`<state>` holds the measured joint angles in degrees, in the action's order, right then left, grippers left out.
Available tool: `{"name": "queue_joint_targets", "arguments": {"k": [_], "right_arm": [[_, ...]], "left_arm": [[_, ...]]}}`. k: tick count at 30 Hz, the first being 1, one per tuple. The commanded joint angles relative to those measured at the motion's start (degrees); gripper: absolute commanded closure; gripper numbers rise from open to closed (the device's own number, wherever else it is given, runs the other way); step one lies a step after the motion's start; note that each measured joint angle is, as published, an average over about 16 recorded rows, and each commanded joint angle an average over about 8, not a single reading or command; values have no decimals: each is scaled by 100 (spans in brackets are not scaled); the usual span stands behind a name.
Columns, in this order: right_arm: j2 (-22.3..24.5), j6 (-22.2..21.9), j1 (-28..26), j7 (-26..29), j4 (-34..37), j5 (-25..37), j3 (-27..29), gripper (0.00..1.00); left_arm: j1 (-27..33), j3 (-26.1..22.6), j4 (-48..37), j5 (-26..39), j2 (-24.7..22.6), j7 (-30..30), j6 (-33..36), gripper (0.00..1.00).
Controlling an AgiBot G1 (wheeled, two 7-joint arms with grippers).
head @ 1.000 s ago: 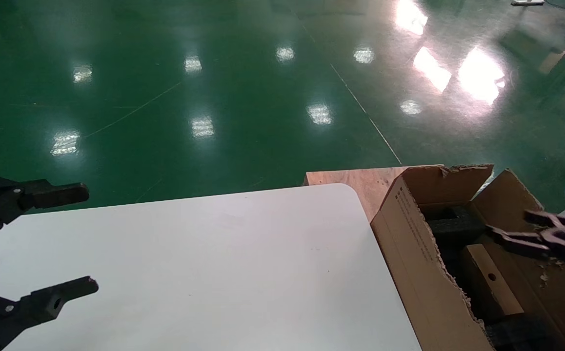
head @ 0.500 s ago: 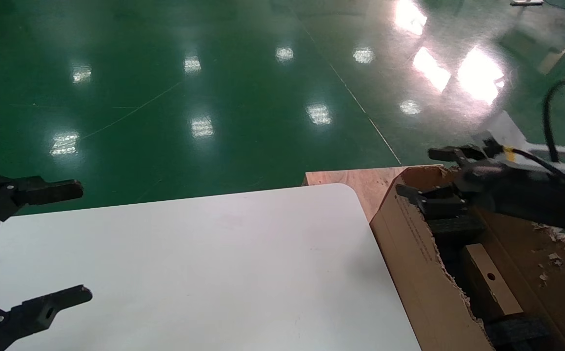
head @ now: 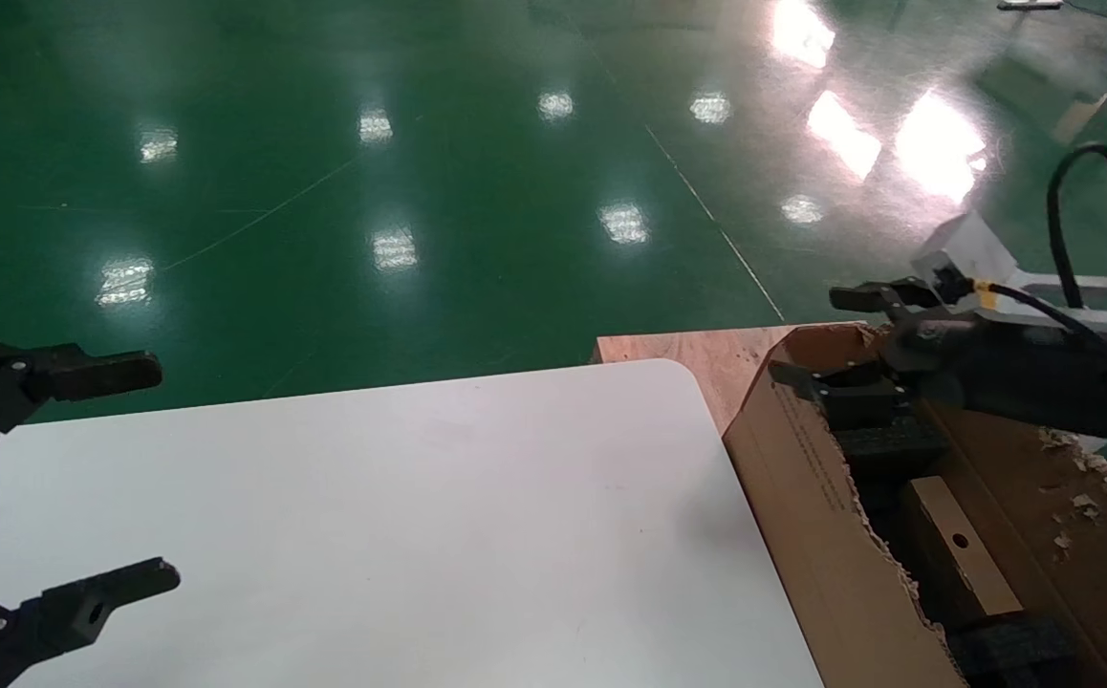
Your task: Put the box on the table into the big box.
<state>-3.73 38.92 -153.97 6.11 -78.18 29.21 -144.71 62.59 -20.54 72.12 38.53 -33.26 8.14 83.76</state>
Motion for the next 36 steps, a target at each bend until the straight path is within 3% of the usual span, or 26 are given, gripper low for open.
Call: {"name": "queue_joint_targets", "arguments": {"k": [1,36], "right_arm": [[-71,100,200,9,6,25,277,0],[-2040,3046,6019,302,299,823,8383,0]], "left_arm": [[0,0,0,0,0,0,0,0],[1,-2,-1,-1,1,-1,0,0]]}}
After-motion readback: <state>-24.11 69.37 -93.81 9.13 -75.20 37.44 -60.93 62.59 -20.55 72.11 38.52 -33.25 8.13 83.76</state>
